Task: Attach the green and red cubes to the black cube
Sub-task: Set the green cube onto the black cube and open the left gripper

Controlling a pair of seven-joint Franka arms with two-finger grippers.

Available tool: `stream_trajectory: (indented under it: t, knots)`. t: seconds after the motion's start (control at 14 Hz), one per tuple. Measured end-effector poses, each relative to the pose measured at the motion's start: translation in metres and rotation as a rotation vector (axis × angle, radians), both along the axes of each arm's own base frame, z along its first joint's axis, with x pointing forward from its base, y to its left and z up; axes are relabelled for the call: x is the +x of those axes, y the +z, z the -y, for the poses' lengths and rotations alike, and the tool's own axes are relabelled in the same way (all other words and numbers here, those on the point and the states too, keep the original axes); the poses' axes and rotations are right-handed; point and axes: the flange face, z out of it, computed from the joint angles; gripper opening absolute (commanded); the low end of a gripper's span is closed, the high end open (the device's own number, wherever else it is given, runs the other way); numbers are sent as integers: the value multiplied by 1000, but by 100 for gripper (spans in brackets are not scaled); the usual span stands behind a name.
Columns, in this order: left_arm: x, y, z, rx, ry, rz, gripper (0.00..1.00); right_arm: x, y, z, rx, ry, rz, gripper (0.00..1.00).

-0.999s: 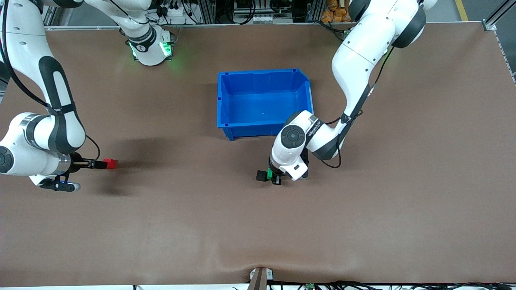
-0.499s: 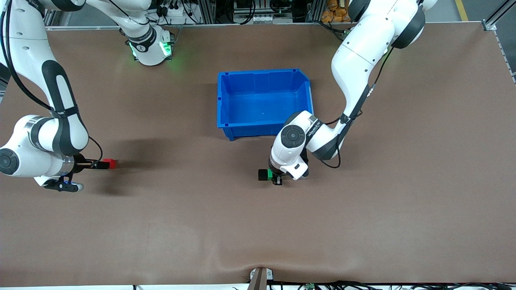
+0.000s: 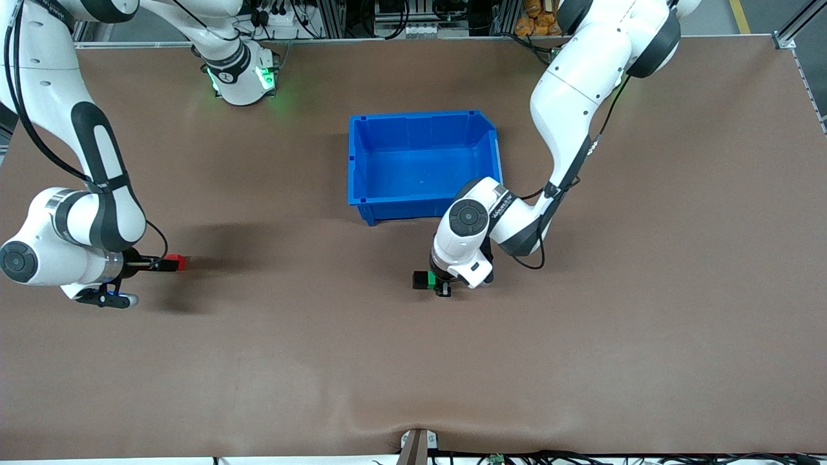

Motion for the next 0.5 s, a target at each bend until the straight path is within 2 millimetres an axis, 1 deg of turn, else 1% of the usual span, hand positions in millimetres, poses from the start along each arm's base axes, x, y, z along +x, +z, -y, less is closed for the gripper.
stream_trajectory:
  t: [0.14, 0.21, 0.29, 0.36, 0.5]
  knots:
    - [1, 4, 3, -7, -1, 9, 100, -1, -4, 0, 0, 0, -4, 100]
    - [4, 10, 4, -11, 0, 16, 100, -1, -6, 0, 0, 0, -5, 100]
    - [6, 16, 4, -7, 0, 15, 100, -1, -8, 0, 0, 0, -5, 98]
    - [7, 23, 3, 3, -7, 9, 100, -1, -11, 0, 0, 0, -5, 93]
    - [9, 47, 1, 26, -56, 6, 100, -1, -17, 0, -1, 1, -6, 90]
